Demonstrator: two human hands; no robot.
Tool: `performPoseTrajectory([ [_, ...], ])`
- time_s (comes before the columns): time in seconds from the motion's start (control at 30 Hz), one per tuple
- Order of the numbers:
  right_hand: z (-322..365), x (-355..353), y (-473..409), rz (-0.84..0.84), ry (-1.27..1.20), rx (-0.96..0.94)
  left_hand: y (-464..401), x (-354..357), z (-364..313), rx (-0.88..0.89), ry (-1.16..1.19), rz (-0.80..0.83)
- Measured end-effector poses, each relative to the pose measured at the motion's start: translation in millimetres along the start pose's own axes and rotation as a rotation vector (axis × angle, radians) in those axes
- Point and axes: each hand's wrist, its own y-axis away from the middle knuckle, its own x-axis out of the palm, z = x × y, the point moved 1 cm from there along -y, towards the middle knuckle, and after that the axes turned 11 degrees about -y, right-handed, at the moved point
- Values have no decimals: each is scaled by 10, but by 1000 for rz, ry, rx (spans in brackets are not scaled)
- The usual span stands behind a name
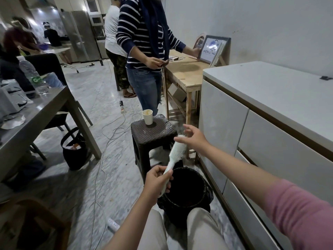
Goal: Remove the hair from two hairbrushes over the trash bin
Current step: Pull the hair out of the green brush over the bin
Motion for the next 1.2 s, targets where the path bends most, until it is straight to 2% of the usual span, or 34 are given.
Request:
performPoseTrajectory([
  [0.3, 106, -18, -112, -43, 69, -59, 30, 4, 5, 62, 22, 34],
  [0.53, 126, -4, -124, -56, 269, -107, 37, 29, 1, 71, -22, 36],
  [0.67, 129, 45, -113, -95, 377, -92, 30, 30, -31, 20, -35, 51],
  [0.8, 72, -12, -149, -176, 189, 27, 45, 27, -17, -42, 0, 50],
  [0.93, 50, -59, -87, -253, -26, 99, 36, -18, 19, -129, 140, -12],
  [1.1, -23, -121, -91, -319, 36, 128, 1, -68, 34, -158, 258, -50],
  [1.2, -78, -112, -100, -280, 101, 168, -4, -62, 5, -152, 268, -66],
])
